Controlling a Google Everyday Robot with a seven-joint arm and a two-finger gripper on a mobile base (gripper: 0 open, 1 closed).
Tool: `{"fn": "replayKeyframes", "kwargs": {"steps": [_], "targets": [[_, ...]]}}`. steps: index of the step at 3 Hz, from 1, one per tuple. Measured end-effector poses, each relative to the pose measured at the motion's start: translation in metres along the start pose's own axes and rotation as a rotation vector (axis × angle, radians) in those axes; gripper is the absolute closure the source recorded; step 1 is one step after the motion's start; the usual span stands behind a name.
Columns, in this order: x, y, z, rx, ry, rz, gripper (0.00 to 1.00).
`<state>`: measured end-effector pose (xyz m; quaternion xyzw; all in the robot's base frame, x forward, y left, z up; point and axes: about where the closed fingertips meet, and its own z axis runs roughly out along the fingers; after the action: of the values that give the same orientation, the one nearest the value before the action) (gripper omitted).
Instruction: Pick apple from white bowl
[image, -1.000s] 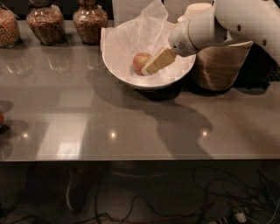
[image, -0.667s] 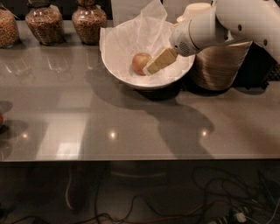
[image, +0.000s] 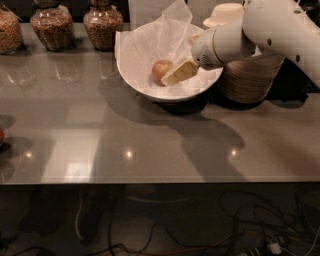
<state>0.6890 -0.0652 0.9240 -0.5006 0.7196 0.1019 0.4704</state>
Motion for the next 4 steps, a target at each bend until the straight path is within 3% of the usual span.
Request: {"fn": "replayKeyframes", "kwargs": {"steps": [1, 3, 4], "targets": [[0.007, 0.001, 0.015, -0.004, -0.011, 0.004, 0.41], [0.018, 0.005, 0.044, -0.032, -0.017, 0.011, 0.22], [0.021, 0.005, 0.055, -0.042, -0.018, 0.017, 0.22]]}}
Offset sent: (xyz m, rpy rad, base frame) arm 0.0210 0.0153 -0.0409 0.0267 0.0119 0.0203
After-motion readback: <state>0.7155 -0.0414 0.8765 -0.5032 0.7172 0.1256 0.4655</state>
